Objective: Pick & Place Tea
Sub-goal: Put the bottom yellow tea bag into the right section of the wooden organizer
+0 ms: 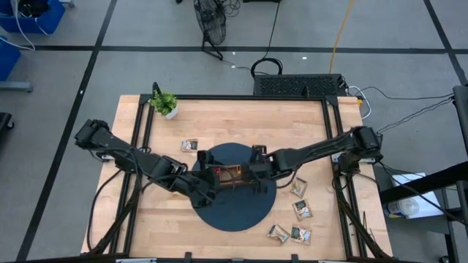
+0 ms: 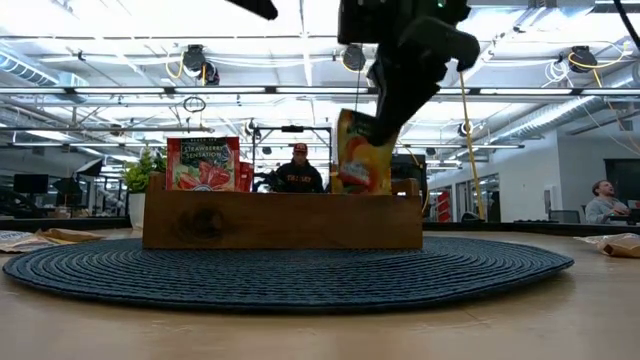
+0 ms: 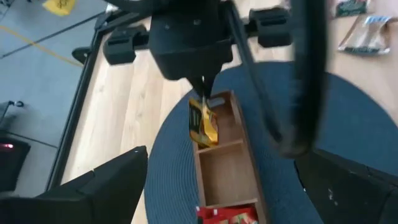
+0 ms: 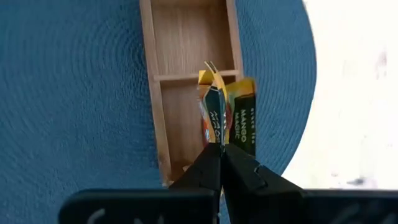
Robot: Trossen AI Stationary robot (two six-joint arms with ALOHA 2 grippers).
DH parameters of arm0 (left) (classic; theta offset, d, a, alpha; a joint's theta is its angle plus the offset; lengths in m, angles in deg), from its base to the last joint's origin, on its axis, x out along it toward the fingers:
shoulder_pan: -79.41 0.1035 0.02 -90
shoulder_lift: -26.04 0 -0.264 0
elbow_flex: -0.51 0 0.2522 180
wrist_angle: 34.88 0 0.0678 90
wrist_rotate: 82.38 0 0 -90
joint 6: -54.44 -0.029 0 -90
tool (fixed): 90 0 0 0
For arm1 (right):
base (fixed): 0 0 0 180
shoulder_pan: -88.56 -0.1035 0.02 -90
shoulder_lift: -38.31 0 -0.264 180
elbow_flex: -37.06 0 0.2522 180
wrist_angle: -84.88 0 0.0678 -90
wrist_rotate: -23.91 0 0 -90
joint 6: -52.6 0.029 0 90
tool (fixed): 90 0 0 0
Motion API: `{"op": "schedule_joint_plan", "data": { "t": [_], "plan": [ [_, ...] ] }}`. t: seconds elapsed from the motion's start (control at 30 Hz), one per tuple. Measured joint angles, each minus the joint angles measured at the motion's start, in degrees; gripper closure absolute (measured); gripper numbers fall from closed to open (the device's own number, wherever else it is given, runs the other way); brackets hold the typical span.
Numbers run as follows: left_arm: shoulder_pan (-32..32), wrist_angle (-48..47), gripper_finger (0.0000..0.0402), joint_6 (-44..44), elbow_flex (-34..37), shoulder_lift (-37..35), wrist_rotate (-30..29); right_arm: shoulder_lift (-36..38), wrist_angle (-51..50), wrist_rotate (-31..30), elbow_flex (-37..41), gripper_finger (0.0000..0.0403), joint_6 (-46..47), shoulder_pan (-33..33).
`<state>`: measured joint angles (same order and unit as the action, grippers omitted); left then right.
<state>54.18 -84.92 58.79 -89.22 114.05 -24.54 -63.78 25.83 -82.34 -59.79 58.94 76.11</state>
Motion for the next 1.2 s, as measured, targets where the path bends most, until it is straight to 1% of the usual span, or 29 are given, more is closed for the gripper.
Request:
{"op": "schedule_joint_plan", "data": {
  "t": [0.13, 0.23, 0.3, 0.47, 0.63, 0.73, 0.97, 1.1, 1.2],
  "plan": [
    [0.57, 0.11, 0.0005, 1.31, 1.06, 0.02, 0.03, -0.79, -0.64, 0.09, 0.0, 0.0403, 1.1, 0.34],
    [0.83, 0.07, 0.0004, 1.68, 1.25, 0.02, 0.02, -1.11, -1.29, 1.84, 0.19, 0.0403, 2.17, 0.74],
    [0.83, 0.23, 0.0004, 1.68, 1.25, 0.02, 0.01, -1.91, -0.87, 2.8, 0.24, 0.0403, 2.22, 0.87],
    [0.79, 0.38, 0.0004, 1.66, 1.25, 0.02, 0.06, -3.9, 0.33, 3.04, 0.35, 0.0403, 1.93, 1.18],
    [0.79, 0.04, 0.0004, 2.24, 1.25, 0.02, 0.04, -5.4, 0.39, 2.42, 0.39, 0.0403, 1.98, 2.22],
    [0.79, 0.0, 0.0005, 2.43, 1.25, 0.02, 0.19, -5.65, 0.87, -0.17, 0.39, 0.0403, 2.11, 2.34],
    [0.79, -0.23, 0.0005, 2.63, 1.25, 0.02, 0.63, -5.65, 2.87, -0.42, 0.39, 0.0401, 3.48, 2.69],
    [0.79, -0.35, 0.0005, 2.68, 1.25, 0.02, 0.63, -5.65, 3.21, -0.6, 0.42, 0.0388, 3.59, 2.71],
    [0.79, -0.46, 0.0005, 2.87, 1.25, 0.02, 0.63, -5.65, 3.51, -2.36, 0.42, 0.0372, 4.62, 2.69]
  ]
}}
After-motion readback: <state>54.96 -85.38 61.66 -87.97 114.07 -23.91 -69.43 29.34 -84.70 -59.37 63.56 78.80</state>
